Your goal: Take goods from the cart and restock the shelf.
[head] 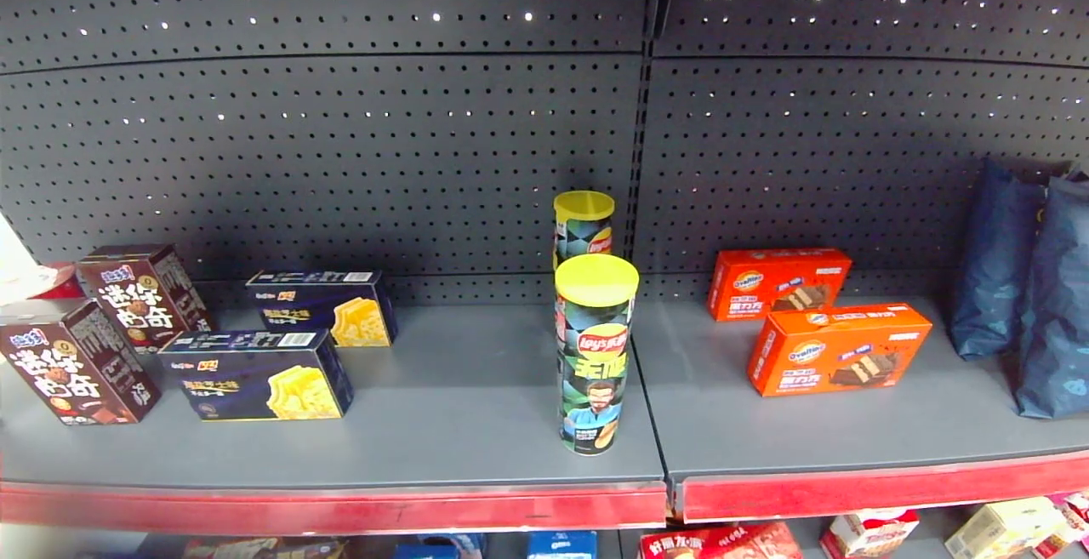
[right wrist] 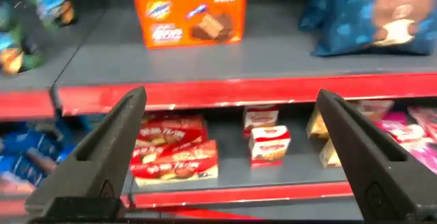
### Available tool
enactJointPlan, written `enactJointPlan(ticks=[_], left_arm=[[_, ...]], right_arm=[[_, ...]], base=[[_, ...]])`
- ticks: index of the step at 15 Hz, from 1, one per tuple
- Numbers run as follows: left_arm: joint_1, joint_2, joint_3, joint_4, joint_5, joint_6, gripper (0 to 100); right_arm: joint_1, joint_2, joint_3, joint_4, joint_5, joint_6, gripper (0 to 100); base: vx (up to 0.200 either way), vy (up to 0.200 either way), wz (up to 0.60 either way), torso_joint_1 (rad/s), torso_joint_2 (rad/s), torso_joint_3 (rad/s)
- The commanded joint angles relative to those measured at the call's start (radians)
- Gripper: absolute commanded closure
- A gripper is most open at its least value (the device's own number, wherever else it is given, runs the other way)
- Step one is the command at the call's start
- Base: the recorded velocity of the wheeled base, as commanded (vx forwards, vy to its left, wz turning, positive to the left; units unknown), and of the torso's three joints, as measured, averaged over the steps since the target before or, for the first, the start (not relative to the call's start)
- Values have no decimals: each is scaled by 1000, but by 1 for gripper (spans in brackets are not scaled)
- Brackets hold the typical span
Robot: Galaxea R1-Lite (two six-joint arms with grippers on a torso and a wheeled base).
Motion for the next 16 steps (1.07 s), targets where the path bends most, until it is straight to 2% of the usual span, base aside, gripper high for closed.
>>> enactJointPlan(ticks=[1,2,3,4,5,6,7,11,12,13,15,16], left_arm=[[1,-22,62,-14,0,-16,0],[1,-22,62,-13,0,-25,0],[1,-22,62,-10,-2,-54,0],[1,-22,62,0,-4,-66,0],[1,-22,62,0,-10,-77,0],[1,-22,62,1,-68,-99,0],[1,-22,62,1,-109,-96,0],[1,-22,62,1,-208,-92,0],[1,-22,62,1,-224,-83,0],[1,-22,62,3,-235,-51,0],[13,-20,62,15,-203,-48,0],[75,-28,44,64,-151,-46,0]], right_arm=[[26,-85,186,-137,-18,-41,0],[26,-85,189,-165,-22,-35,0],[26,-85,200,-201,-55,11,0],[26,-85,203,-203,-97,86,0],[26,-85,203,-198,-100,97,0],[26,-85,204,-140,-34,23,0],[26,-85,200,-125,9,-12,0],[26,-85,203,-134,6,5,0],[26,-85,203,-134,6,3,0],[26,-85,203,-135,5,5,0],[26,-85,203,-135,5,6,0],[26,-85,204,-135,3,5,0]], base=[[0,0,0,0,0,0],[0,0,0,0,0,0],[0,0,0,0,0,0],[0,0,0,0,0,0],[0,0,0,0,0,0],[0,0,0,0,0,0],[0,0,0,0,0,0],[0,0,0,0,0,0],[0,0,0,0,0,0],[0,0,0,0,0,0],[0,0,0,0,0,0],[0,0,0,0,0,0]])
